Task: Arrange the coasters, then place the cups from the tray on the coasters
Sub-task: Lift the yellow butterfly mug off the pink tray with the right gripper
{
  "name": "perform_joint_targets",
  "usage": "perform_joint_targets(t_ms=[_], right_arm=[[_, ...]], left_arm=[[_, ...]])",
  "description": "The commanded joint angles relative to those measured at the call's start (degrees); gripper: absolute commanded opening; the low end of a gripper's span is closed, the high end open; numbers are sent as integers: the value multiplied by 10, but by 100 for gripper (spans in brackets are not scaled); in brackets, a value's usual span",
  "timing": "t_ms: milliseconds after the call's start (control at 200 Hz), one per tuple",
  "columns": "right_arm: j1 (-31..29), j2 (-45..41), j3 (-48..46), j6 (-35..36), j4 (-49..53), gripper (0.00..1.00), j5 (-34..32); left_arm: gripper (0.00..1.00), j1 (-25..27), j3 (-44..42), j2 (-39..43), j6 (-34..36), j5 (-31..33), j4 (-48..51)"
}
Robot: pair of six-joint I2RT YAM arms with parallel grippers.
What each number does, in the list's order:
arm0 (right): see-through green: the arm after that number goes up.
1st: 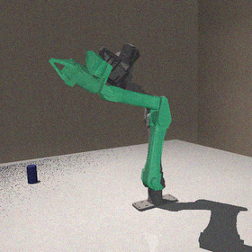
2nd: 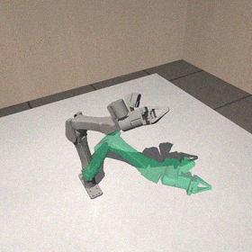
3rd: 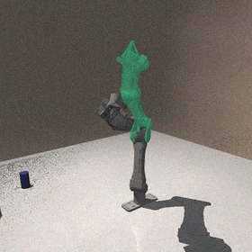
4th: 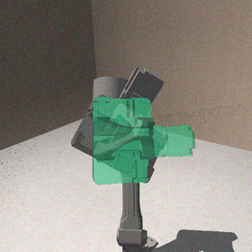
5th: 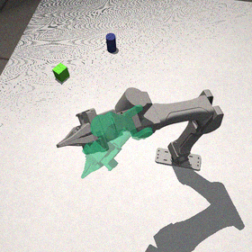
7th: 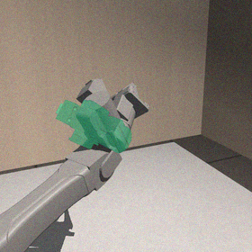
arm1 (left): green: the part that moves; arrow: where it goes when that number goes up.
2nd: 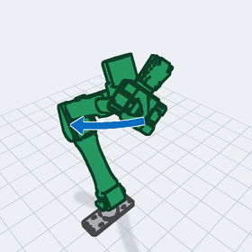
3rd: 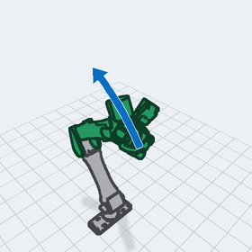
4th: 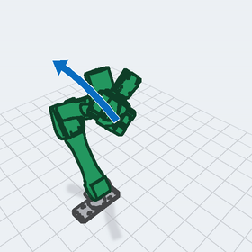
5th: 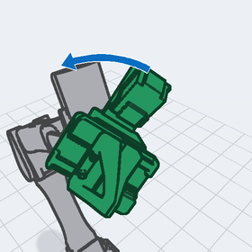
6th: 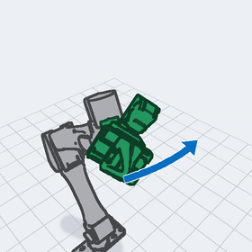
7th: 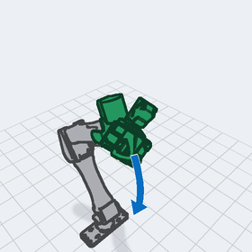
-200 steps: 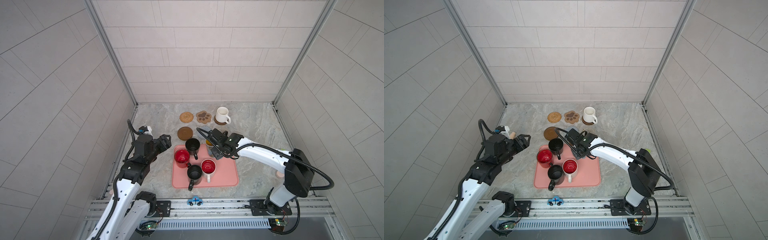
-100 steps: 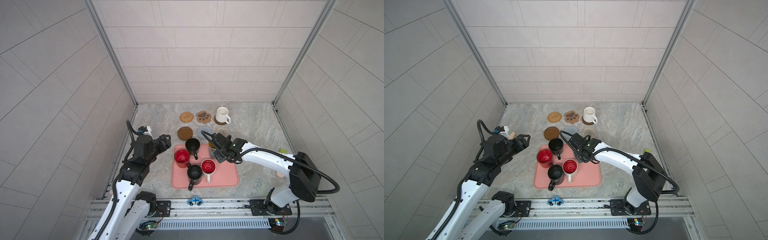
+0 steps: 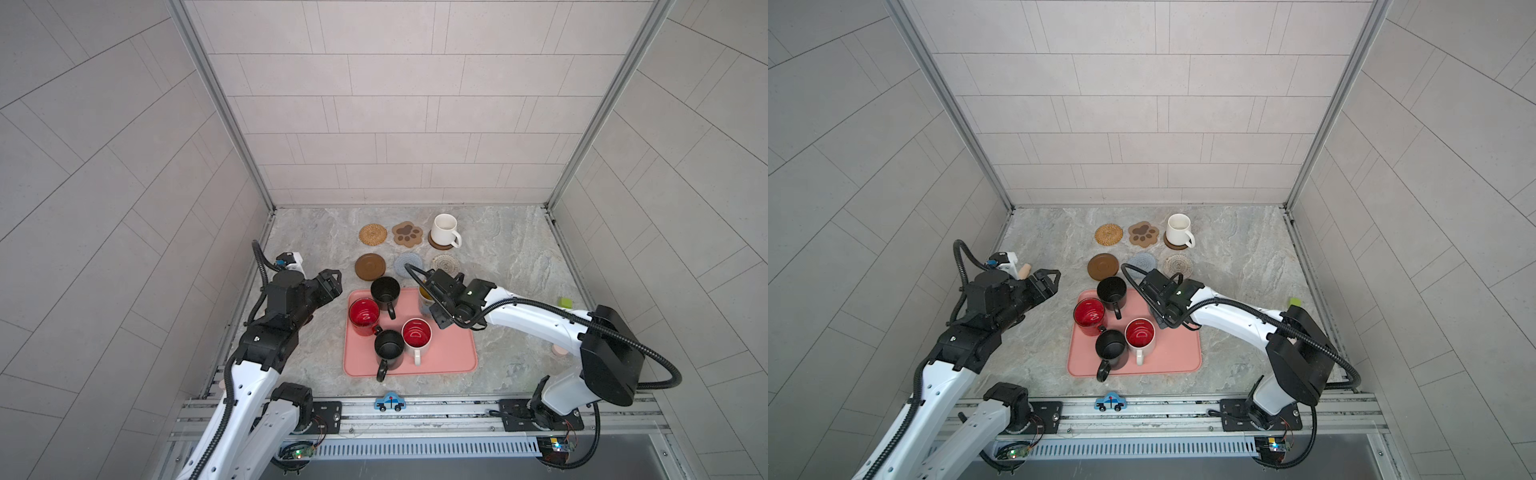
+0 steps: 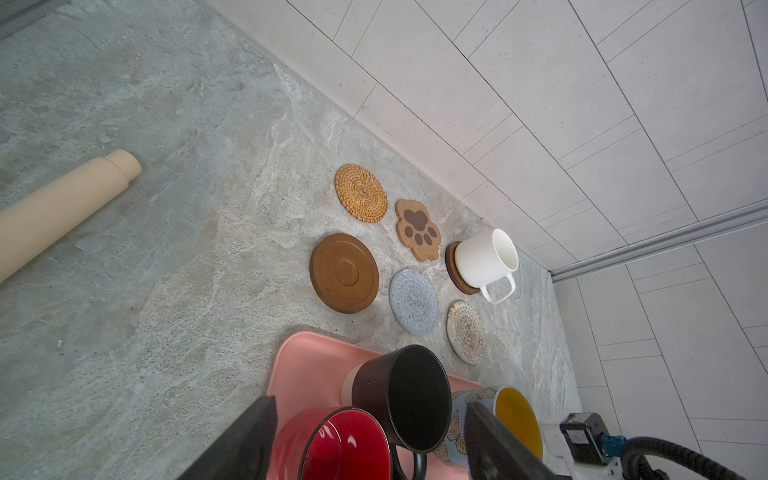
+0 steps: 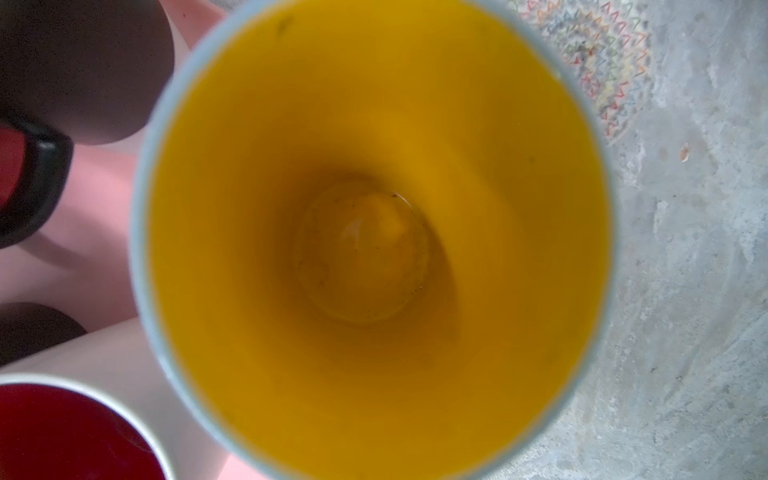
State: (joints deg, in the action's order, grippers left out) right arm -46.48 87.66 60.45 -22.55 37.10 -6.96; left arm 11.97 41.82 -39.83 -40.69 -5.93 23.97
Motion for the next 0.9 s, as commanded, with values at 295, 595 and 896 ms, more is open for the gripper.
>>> perform_joint_targets(t_ms=[295, 595, 896], right_arm=[[1, -7, 18, 8, 25, 34, -18], [4, 27, 42, 21, 23, 31, -9], [9, 41, 47, 17, 19, 21, -17]], left_arm=[[78, -3, -3, 6, -5, 7, 6], [78, -3, 1, 6, -6, 7, 9], [78, -2, -1, 13, -5, 11, 15]])
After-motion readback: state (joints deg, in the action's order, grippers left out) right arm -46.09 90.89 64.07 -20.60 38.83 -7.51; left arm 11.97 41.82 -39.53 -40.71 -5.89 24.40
